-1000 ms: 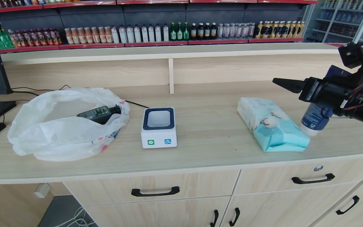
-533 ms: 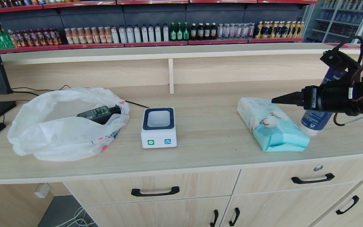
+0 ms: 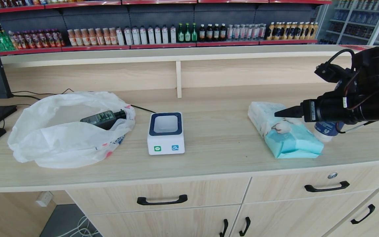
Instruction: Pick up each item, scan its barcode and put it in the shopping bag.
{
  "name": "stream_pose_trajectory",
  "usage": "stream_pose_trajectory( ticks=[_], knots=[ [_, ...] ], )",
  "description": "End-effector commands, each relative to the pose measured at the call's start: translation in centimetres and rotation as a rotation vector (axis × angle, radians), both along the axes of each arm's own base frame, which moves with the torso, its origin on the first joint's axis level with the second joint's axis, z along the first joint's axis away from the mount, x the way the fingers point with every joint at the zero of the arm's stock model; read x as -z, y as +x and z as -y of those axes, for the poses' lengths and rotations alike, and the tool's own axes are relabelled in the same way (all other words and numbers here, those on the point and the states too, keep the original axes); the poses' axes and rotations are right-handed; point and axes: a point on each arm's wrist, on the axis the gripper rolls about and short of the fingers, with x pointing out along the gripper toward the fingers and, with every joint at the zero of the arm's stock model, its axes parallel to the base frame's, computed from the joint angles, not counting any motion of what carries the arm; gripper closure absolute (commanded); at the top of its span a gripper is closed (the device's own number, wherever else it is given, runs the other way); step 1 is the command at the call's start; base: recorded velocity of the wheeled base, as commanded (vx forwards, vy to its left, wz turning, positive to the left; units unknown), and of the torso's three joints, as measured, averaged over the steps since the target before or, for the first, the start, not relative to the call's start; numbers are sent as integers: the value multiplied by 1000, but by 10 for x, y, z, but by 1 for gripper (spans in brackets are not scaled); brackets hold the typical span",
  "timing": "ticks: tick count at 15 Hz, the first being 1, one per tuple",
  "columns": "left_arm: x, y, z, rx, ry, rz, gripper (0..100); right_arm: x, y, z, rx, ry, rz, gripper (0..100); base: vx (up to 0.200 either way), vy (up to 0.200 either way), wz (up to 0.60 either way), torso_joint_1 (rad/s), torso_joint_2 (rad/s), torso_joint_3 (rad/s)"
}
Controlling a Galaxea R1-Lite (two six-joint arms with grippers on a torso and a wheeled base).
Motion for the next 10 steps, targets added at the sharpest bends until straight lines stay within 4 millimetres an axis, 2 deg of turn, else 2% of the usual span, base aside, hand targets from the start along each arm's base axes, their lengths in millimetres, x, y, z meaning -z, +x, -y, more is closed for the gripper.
stream_pose_trajectory(
  ticks=[1,7,10],
  knots=[
    [0,0,0,0,0,1,0,12,1,-6,-20,-6,-38,0,0,0,0,0,0,0],
    [0,0,0,0,3,-1,0,35,11,-14,-56,-97,-81,0,0,0,0,0,0,0],
    [0,0,0,0,3,-1,0,48,29,-11,2,-150,-100,0,0,0,0,0,0,0]
  ],
)
